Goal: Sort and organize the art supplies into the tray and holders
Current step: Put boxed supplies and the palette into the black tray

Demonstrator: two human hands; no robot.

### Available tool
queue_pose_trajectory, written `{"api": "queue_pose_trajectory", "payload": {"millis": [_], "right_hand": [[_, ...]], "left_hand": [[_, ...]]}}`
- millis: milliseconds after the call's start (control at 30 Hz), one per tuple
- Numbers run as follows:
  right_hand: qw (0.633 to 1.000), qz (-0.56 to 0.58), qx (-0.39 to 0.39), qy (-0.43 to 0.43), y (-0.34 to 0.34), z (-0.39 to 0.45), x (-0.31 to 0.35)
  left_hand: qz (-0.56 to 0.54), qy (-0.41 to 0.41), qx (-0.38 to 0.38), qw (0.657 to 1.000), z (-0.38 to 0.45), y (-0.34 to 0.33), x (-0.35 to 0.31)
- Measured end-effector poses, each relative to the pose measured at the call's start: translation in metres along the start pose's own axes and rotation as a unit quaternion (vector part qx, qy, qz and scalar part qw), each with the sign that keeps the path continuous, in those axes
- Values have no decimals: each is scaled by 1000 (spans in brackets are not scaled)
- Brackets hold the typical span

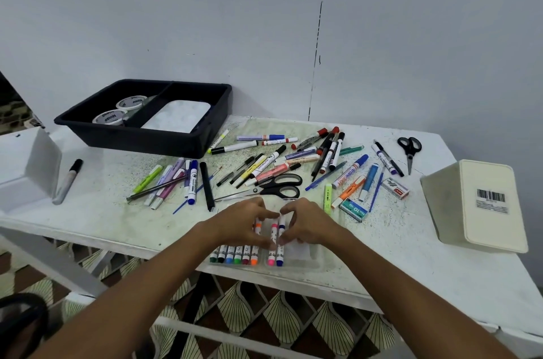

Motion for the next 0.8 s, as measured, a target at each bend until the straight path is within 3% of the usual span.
{"api": "queue_pose_trajectory", "payload": {"millis": [800], "right_hand": [[981, -185, 41, 36, 2, 11, 13]], "left_hand": [[2, 6, 10, 1000, 6, 2, 1]]}}
Point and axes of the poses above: each hand's wrist, its own z-axis towards the middle knuckle, its own y-axis out of the back of the hand, x = y × z, the point moved 10 cm from there along z, towards the middle knuckle, and after that the axes turned 4 degrees about x, right-handed, at the moved point
